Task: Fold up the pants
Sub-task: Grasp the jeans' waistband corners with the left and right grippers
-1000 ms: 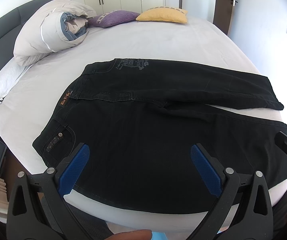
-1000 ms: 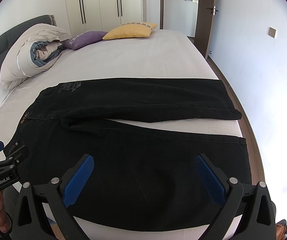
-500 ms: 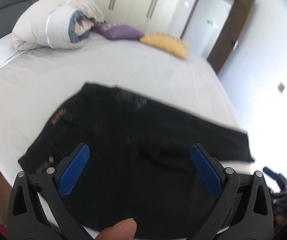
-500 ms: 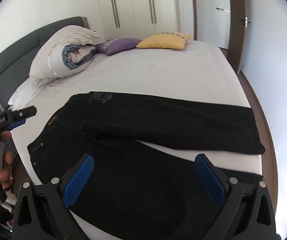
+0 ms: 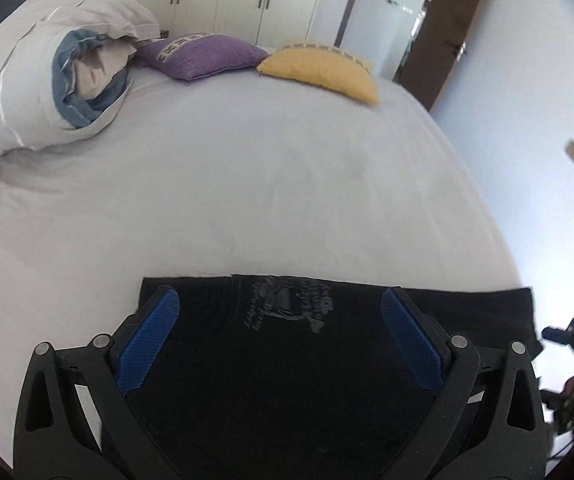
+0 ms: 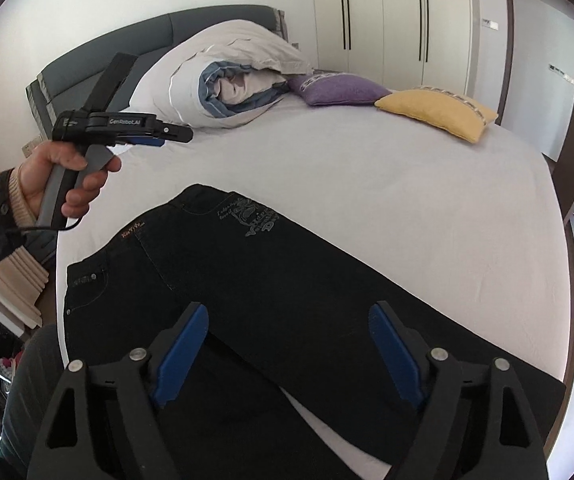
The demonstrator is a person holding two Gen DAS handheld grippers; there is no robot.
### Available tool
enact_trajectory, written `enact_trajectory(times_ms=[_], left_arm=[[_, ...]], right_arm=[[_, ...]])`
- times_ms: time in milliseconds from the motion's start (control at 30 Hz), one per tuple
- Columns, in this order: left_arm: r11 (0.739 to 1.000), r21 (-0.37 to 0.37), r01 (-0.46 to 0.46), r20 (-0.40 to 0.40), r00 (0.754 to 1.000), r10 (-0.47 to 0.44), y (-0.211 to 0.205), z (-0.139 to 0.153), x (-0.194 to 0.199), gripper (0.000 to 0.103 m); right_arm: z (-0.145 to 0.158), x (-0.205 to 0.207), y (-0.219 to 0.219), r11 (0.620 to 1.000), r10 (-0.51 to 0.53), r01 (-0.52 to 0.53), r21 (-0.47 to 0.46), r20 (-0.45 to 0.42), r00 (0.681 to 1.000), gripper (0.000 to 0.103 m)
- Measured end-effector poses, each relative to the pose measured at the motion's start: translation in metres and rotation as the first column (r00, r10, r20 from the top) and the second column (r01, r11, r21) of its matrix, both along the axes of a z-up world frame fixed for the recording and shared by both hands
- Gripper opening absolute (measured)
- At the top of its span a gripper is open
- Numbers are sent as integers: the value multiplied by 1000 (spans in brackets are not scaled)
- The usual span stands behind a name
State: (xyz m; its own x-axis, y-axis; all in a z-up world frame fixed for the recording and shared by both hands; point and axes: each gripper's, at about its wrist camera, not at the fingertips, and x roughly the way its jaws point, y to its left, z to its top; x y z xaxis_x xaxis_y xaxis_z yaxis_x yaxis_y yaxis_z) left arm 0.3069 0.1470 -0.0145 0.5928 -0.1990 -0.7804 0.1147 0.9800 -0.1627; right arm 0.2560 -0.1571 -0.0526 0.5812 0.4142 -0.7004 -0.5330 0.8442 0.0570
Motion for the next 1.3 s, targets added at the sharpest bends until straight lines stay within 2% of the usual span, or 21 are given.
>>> enact_trajectory(times_ms=[67,100,167,233,300,367,533,667,733,767,800,833,867,967,1100,1133,1233,1300], left_arm=[[992,97,76,-52,996,-72,-9,-24,25,102],[980,160,119,-71,991,-109,-14,-36,33,102],[924,304,233,-120,971,-206,-29,-65,46,99],[866,371,335,-185,940,-285,-34,-93,58,93],[817,405,411,-247,909,-335,-38,-116,68,88],[781,410,472,-289,879,-380,-35,-132,84,82],[737,369,567,-371,816,-443,-25,-155,123,75],[729,286,622,-453,758,-469,-19,-176,146,57],[748,244,618,-468,750,-467,-15,-181,157,53],[752,230,618,-470,747,-470,-13,-182,162,48],[750,224,622,-471,743,-475,-11,-182,165,44],[744,229,628,-470,740,-481,-11,-182,165,35],[734,248,633,-462,743,-485,-12,-181,165,24],[722,288,629,-431,758,-489,-12,-177,165,13],[740,307,598,-359,793,-492,0,-164,162,10],[748,306,589,-337,802,-493,5,-159,161,10],[766,292,572,-286,817,-501,19,-143,158,9],[769,294,567,-258,822,-508,14,-141,150,9]], right_arm=[[-9,19,-3,999,36,-36,-4,-34,999,79],[-14,28,-4,998,56,-56,-3,-48,997,77],[-23,44,-7,995,96,-96,2,-76,992,77],[-32,57,-6,990,138,-138,10,-103,985,77],[-43,71,-3,983,180,-181,0,-127,975,77],[-50,82,1,977,210,-212,-4,-146,967,77],[-66,109,7,964,262,-266,5,-181,948,71],[-72,128,8,958,285,-286,25,-189,940,67],[-75,139,10,955,294,-295,28,-200,935,65],[-75,143,13,955,295,-297,24,-204,933,64],[-77,150,15,955,294,-298,16,-208,933,63],[-76,152,16,954,294,-298,11,-211,932,63],[-77,155,20,954,294,-300,7,-213,932,62],[-76,168,33,947,310,-321,-18,-214,926,58],[-81,185,52,936,334,-351,-28,-242,911,55],[-84,189,55,942,311,-333,-45,-257,915,54],[-93,201,69,932,320,-354,-79,-278,906,50],[-97,211,76,929,321,-359,-91,-288,902,48]])
